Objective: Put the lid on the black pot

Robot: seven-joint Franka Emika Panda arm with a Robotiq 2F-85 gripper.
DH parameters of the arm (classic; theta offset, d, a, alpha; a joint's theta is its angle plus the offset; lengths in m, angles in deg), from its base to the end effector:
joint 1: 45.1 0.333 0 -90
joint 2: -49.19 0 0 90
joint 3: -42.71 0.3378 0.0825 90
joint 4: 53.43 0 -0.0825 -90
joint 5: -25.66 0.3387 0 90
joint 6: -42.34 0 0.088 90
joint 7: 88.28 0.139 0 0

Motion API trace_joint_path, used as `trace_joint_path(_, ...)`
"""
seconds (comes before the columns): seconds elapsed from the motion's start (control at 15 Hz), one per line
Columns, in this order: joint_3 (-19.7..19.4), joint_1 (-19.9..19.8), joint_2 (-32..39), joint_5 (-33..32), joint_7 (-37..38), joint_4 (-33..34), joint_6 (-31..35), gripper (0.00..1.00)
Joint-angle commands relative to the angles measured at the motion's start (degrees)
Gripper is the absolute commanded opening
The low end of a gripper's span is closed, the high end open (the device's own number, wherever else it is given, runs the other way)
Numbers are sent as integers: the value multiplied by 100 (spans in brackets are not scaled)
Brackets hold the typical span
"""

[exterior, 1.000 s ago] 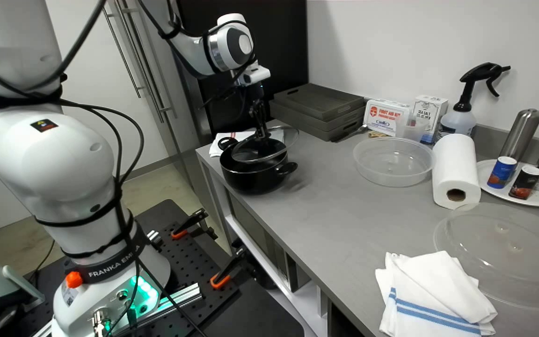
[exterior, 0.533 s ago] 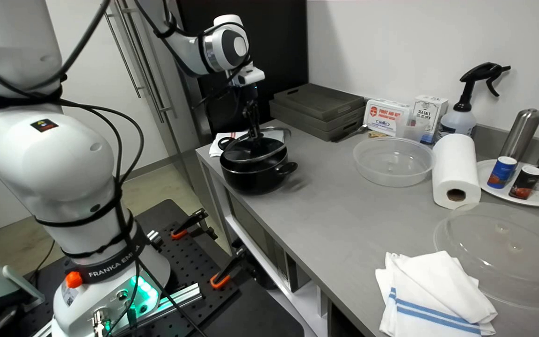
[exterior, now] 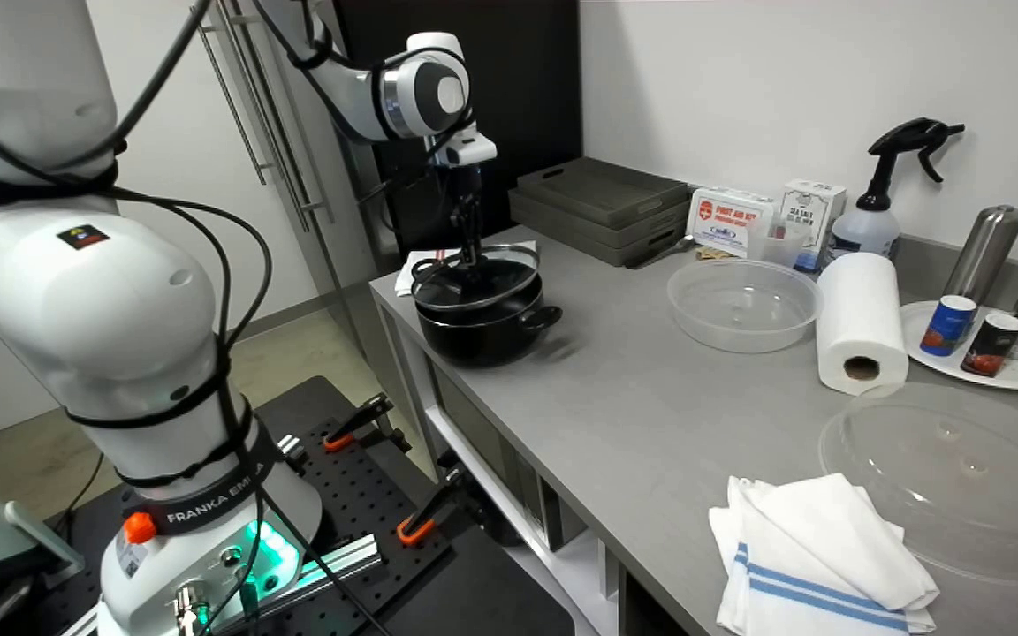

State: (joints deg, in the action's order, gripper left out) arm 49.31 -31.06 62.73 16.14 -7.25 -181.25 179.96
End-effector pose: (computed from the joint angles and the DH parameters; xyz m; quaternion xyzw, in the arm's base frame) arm 0.4831 0.1765 0.2855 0.8927 -0.4478 0.0118 0.0496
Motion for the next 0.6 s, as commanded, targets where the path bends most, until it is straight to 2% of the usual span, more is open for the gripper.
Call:
trace_joint_path(0.0,2,-64,-155,270,-253,-76,-18,26)
trace_joint_path(0.53,-23,-239,-130,618,-611,-122,119,26)
